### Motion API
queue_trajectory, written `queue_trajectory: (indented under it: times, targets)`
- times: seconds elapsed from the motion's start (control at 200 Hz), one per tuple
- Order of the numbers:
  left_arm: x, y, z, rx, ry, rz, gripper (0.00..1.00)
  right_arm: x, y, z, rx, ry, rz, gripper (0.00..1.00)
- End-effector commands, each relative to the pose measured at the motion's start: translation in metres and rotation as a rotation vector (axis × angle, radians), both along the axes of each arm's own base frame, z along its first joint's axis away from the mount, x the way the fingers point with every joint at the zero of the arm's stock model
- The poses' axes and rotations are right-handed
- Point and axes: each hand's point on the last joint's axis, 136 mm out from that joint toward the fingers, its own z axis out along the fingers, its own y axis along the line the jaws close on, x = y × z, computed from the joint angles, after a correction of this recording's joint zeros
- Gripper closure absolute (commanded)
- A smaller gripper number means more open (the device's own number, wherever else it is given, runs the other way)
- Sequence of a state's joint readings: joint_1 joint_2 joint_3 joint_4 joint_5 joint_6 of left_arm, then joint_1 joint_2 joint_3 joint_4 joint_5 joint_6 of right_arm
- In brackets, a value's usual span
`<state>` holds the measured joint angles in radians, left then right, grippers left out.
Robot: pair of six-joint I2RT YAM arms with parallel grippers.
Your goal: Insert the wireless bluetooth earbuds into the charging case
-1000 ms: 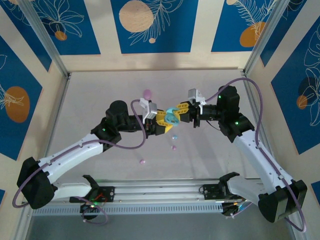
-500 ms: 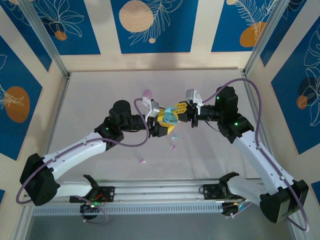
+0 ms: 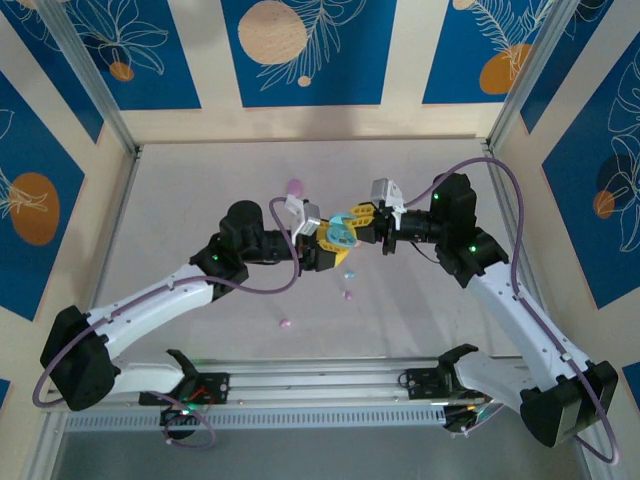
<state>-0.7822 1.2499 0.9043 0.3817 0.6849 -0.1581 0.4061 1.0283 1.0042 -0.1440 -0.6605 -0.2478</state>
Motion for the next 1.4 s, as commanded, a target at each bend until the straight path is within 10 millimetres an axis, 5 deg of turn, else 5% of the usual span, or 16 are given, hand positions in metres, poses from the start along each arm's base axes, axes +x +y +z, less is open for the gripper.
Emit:
queue_trajectory:
  times: [0.0, 0.305, 0.495, 0.68, 0.79, 0.89, 1.0, 1.266, 1.396]
  targets:
    - [0.000, -0.001, 0.012, -0.033, -0.036, 0.006, 0.71, -0.017, 0.002, 0.009, 0.005, -0.017, 0.056, 0.87]
    - [0.000, 0.003, 0.012, -0.041, -0.059, 0.021, 0.75, -0.010, -0.004, 0.021, 0.023, 0.034, -0.032, 0.50]
    - [0.000, 0.010, 0.011, -0.056, -0.075, 0.063, 0.76, 0.025, -0.034, 0.032, 0.063, 0.216, -0.318, 0.39]
    - [0.003, 0.016, 0.006, -0.057, -0.077, 0.112, 0.76, 0.020, -0.046, 0.035, 0.103, 0.320, -0.346, 0.36]
    - [0.006, 0.022, 0.003, -0.062, -0.079, 0.151, 0.76, 0.033, -0.067, 0.028, 0.146, 0.448, -0.508, 0.27]
    - [0.011, 0.030, 0.001, -0.071, -0.079, 0.209, 0.76, 0.052, -0.092, -0.004, 0.145, 0.664, -0.681, 0.33]
    - [0.015, 0.042, 0.002, -0.092, -0.089, 0.285, 0.76, 0.060, -0.111, -0.068, 0.112, 0.962, -0.809, 0.41]
    - [0.009, 0.063, 0.009, -0.117, -0.103, 0.350, 0.76, 0.044, -0.087, -0.196, -0.111, 1.352, -0.797, 0.59]
    - [0.007, 0.067, 0.011, -0.115, -0.109, 0.358, 0.76, 0.042, -0.073, -0.229, -0.200, 1.462, -0.826, 0.57]
